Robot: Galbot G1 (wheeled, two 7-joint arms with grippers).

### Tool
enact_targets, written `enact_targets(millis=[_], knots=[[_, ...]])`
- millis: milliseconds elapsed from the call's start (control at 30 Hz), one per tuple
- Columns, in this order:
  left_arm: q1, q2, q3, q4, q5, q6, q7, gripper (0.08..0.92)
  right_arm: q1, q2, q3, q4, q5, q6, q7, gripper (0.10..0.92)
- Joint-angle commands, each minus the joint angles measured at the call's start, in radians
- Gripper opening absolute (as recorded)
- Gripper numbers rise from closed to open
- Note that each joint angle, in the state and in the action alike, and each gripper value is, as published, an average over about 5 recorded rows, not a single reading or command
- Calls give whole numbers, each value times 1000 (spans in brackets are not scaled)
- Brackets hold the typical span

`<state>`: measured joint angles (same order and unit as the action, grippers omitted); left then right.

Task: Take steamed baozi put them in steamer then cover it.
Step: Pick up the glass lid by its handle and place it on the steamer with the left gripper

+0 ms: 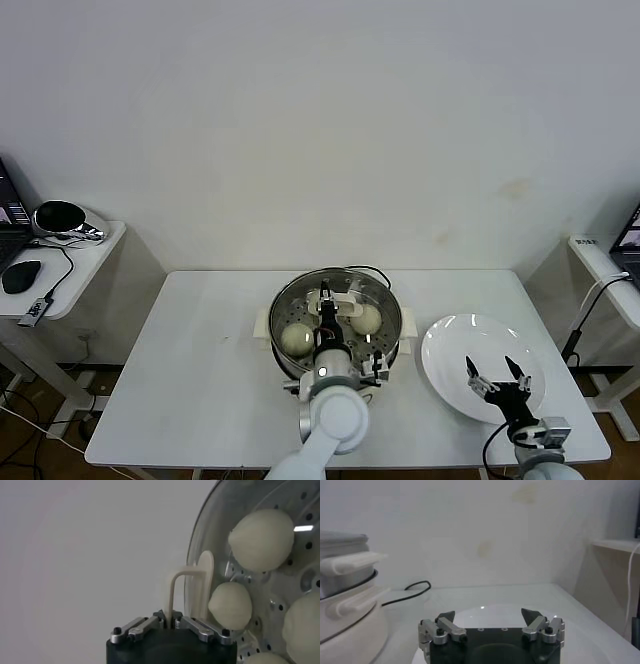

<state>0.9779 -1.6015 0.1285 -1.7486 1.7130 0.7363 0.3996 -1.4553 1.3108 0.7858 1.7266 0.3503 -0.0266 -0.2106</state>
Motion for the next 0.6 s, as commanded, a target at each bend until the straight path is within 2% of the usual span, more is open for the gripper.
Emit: enact_targets(millis=[33,433,600], knots=[[1,1,-3,-11,3,43,10,148,2,1,-1,0,0,0,0,823],[3,6,7,-4,15,41,-9,151,1,3,0,-3,0,3,-1,823],[10,20,24,-44,11,41,2,248,3,4,-1,-6,-1,3,-1,823]])
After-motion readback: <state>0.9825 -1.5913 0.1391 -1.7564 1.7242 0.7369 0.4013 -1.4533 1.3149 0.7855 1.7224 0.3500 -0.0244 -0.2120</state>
